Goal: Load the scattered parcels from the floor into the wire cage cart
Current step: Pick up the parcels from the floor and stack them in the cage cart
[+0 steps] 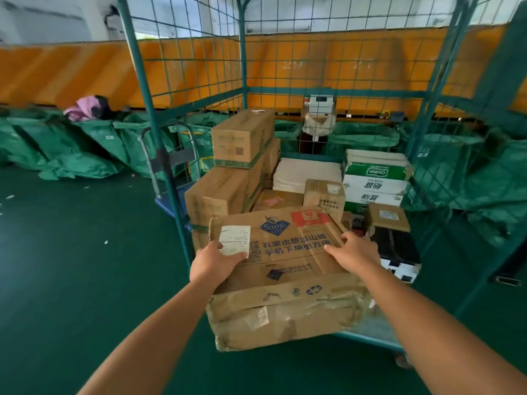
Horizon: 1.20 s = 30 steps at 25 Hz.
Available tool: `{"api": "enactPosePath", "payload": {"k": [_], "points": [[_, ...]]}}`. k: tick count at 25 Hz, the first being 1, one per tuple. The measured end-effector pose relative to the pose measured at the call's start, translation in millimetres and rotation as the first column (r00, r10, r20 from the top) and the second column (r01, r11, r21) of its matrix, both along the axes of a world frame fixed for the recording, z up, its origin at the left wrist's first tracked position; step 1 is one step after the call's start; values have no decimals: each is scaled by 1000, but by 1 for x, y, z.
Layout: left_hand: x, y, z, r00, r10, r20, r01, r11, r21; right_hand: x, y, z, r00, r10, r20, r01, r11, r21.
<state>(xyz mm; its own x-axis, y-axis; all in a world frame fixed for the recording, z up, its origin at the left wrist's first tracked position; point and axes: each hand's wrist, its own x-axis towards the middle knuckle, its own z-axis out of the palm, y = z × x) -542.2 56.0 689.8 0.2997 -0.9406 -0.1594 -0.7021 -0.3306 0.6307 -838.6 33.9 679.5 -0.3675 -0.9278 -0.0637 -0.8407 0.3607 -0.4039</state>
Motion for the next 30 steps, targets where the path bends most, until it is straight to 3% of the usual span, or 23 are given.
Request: {"api": "enactPosePath", "payload": {"k": [10,14,18,23,26,28,30], "points": [[-32,-225,31,974,-226,-10,225,973,-58,-45,-181,24,992,-125,-33,122,990,-70],[-58,-283,22,965,-260,-36,260,966,2,-65,-233,15,985,-164,-55,161,985,-57],[-68,-346,-7,985,-163,52,156,980,122,-76,-301,-10,989,-121,-80,121,993,-2],[-55,-437,-47,993,2,122,-42,944,328,-77,-408,-30,994,87,-67,-80,992,96],[-53,-478,-39,989,79,123,-126,889,441,-74,-470,-40,979,192,73,-200,971,131],[-54,-495,-37,982,187,37,-180,848,498,-75,-503,-42,968,236,86,-246,960,134],[-56,-507,-37,985,172,12,-148,808,570,-76,-527,-43,963,255,89,-265,954,137]]}}
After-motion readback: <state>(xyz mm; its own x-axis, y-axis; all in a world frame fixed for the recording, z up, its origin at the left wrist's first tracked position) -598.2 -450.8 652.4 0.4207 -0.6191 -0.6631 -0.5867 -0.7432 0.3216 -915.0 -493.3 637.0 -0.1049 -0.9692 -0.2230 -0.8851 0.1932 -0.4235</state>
